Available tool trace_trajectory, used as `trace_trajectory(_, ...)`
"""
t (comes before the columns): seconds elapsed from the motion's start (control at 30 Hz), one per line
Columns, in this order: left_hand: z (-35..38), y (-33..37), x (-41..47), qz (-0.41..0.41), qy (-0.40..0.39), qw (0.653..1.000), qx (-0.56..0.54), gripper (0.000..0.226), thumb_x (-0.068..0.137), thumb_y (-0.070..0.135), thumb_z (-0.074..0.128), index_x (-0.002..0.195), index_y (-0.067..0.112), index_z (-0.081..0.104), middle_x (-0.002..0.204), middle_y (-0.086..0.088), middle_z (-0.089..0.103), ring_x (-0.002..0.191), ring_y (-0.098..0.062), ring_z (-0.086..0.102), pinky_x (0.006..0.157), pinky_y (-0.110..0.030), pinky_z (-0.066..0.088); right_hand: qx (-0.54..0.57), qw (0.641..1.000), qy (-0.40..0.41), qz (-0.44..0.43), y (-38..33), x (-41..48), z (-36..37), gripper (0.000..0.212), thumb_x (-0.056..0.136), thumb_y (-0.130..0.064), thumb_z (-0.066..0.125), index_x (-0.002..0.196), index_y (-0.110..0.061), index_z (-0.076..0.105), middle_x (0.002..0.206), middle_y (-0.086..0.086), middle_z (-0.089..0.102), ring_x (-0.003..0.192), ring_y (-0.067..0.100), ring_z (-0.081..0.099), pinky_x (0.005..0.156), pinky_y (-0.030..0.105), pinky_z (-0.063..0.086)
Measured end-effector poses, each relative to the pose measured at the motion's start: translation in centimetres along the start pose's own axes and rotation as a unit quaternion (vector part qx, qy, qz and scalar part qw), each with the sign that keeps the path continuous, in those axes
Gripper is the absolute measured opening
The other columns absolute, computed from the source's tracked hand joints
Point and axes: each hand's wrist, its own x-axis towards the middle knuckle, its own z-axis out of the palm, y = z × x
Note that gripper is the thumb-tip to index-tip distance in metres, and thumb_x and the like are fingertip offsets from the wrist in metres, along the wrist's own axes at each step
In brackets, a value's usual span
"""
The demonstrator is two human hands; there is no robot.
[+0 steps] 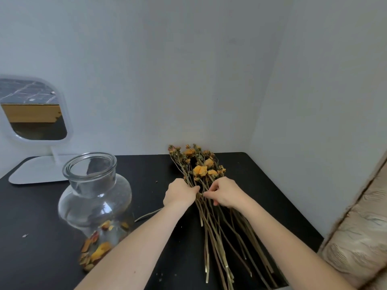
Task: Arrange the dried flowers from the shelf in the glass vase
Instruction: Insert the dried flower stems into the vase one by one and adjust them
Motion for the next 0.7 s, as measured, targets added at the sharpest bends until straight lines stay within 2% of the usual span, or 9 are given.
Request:
trace_trajectory(0.07,0.4,-0.1,0.2,-0.003,-0.008,1.0,-0.01,0.031,0.084,0.034,0.062,0.091,0.005,0.065,0.088,-0.012,0.067,0.082,-0.027,0.066,0.059,-0.028,0.044,-0.009,1.0,-0.013,0.014,0.0,0.3,0.3,0.022,0.088,-0.034,0.061,0.07,-0.021,0.061,0.053,-0.006,0.058,0.037,-0.002,0.049,0.048,0.016,0.034)
trace_trajectory(0.13,0.5,-0.1,0.3,-0.006,-0.004,1.0,-0.021,0.029,0.086,0.033,0.06,0.092,0.005,0.065,0.092,-0.012,0.067,0.085,-0.027,0.065,0.062,-0.029,0.045,-0.017,0.999,-0.024,0.026,0.0,0.4,0.5,0.024,0.087,-0.035,0.061,0.069,-0.019,0.062,0.054,-0.005,0.058,0.046,0.002,0.049,0.049,0.017,0.035)
trace_trajectory(0.2,0.4,0.0,0.4,-0.006,0.002,0.999,-0.035,0.028,0.088,0.034,0.057,0.081,0.007,0.063,0.079,-0.009,0.063,0.083,-0.028,0.064,0.061,-0.028,0.043,-0.018,0.999,-0.029,0.034,-0.1,0.5,0.7,0.027,0.086,-0.036,0.062,0.067,-0.018,0.062,0.053,-0.005,0.057,0.051,0.004,0.049,0.05,0.018,0.036)
trace_trajectory(0.27,0.2,0.2,0.2,-0.002,0.01,0.999,-0.048,0.031,0.089,0.034,0.055,0.071,0.009,0.06,0.066,-0.003,0.054,0.073,-0.026,0.062,0.059,-0.027,0.041,-0.029,0.999,-0.022,0.039,-0.2,0.6,0.8,0.032,0.086,-0.039,0.061,0.062,-0.018,0.061,0.051,-0.005,0.056,0.049,0.005,0.049,0.051,0.02,0.04)
trace_trajectory(0.3,0.1,0.3,0.1,0.003,0.015,0.998,-0.055,0.032,0.09,0.034,0.054,0.072,0.009,0.061,0.063,-0.002,0.052,0.067,-0.023,0.058,0.059,-0.026,0.041,-0.034,0.999,-0.015,0.038,-0.4,0.6,0.8,0.036,0.085,-0.04,0.061,0.059,-0.017,0.059,0.051,-0.005,0.055,0.049,0.007,0.05,0.054,0.022,0.045)
trace_trajectory(0.37,0.0,0.4,-0.1,0.011,0.026,0.997,-0.074,0.033,0.091,0.032,0.052,0.071,0.008,0.062,0.061,-0.001,0.051,0.059,-0.018,0.052,0.058,-0.026,0.04,-0.035,0.999,0.003,0.028,-0.7,0.6,1.0,0.036,0.084,-0.04,0.062,0.058,-0.015,0.057,0.054,-0.002,0.054,0.058,0.013,0.055,0.07,0.031,0.053)
trace_trajectory(0.43,-0.2,0.4,-0.4,0.019,0.042,0.995,-0.087,0.035,0.092,0.032,0.051,0.067,0.01,0.058,0.058,0.0,0.049,0.054,-0.015,0.048,0.054,-0.026,0.038,-0.034,0.999,0.003,0.016,-1.1,0.5,1.1,0.032,0.083,-0.037,0.064,0.061,-0.015,0.057,0.058,-0.001,0.054,0.064,0.016,0.057,0.079,0.036,0.053)
trace_trajectory(0.6,-1.0,0.3,-1.0,0.055,0.078,0.988,-0.122,0.035,0.095,0.034,0.045,0.075,0.009,0.058,0.064,0.0,0.051,0.059,-0.016,0.048,0.057,-0.027,0.038,-0.059,0.998,-0.015,0.027,-1.7,0.4,1.3,0.021,0.082,-0.031,0.068,0.08,-0.01,0.066,0.07,0.001,0.061,0.073,0.016,0.062,0.078,0.031,0.053)
trace_trajectory(0.7,-1.6,0.2,-1.3,0.07,0.103,0.982,-0.144,0.035,0.096,0.032,0.044,0.081,0.005,0.06,0.065,0.0,0.051,0.06,-0.014,0.047,0.056,-0.027,0.038,-0.064,0.997,-0.011,0.038,-1.7,0.4,1.3,0.02,0.082,-0.026,0.068,0.088,-0.006,0.068,0.078,0.005,0.065,0.081,0.019,0.066,0.082,0.033,0.055)
